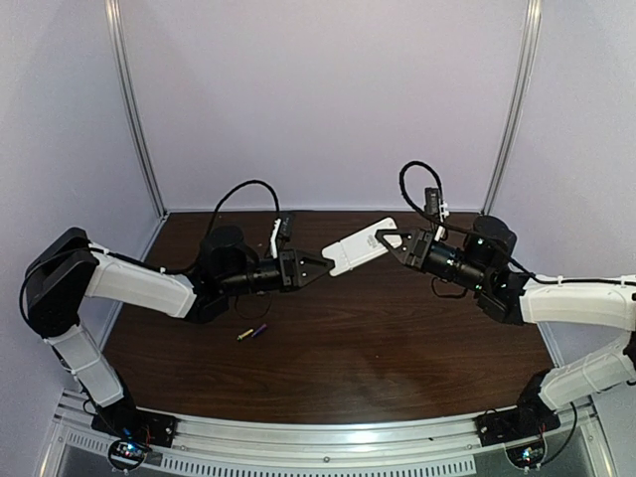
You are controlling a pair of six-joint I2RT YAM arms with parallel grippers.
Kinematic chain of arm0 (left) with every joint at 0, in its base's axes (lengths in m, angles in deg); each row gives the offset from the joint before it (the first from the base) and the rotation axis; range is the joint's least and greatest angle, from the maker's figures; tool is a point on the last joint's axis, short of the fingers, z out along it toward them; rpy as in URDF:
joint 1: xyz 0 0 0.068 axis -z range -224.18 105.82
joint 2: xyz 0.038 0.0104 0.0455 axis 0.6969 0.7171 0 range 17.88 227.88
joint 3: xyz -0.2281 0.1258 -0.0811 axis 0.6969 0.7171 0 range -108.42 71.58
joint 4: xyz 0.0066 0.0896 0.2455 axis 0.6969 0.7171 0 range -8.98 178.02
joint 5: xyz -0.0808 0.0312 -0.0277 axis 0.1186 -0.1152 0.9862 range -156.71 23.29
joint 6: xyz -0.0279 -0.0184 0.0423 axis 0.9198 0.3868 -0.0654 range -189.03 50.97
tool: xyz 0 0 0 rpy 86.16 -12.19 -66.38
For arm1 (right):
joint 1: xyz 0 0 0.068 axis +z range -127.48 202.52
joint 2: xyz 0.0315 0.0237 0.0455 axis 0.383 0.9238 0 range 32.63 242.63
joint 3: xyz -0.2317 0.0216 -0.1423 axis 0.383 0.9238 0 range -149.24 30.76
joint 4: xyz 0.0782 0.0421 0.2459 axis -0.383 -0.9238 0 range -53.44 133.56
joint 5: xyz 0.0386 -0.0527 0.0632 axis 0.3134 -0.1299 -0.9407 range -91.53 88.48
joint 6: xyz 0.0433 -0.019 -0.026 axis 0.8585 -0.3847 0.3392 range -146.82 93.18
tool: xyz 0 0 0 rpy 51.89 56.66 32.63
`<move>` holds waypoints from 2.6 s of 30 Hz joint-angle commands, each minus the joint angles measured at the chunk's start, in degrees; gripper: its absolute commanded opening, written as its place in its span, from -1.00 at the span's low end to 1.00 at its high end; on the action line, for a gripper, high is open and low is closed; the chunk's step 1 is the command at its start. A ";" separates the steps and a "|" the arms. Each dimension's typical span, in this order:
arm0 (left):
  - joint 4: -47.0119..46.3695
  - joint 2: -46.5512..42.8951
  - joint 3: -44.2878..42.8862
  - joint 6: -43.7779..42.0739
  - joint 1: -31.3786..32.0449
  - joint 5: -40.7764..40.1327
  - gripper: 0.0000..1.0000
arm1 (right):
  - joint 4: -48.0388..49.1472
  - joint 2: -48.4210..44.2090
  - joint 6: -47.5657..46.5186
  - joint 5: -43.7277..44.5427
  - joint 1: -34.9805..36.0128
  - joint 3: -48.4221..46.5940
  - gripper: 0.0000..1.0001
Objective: Load the batteries into the remote control
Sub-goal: Remove the battery cover from the remote control.
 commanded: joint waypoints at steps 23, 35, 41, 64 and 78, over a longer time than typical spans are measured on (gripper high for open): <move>-7.10 -1.00 2.36 -0.85 -0.24 0.16 -0.59 | -1.66 -2.16 0.68 3.07 -2.79 1.41 -1.00; -0.69 0.71 -2.72 -3.21 0.00 -0.80 -0.14 | 1.28 -0.26 2.25 0.37 -2.79 1.34 -1.00; 0.71 2.46 -5.63 -3.55 0.17 -0.12 -0.24 | 1.44 0.14 2.05 -0.02 -2.63 1.25 -1.00; -2.63 3.13 -6.26 -2.90 0.43 1.29 -0.66 | -5.17 -1.51 -1.55 4.86 -2.46 0.72 -1.00; -1.50 1.24 -2.06 -2.42 0.20 -4.97 -0.15 | -5.10 -3.40 -1.30 4.60 -2.48 1.14 -1.00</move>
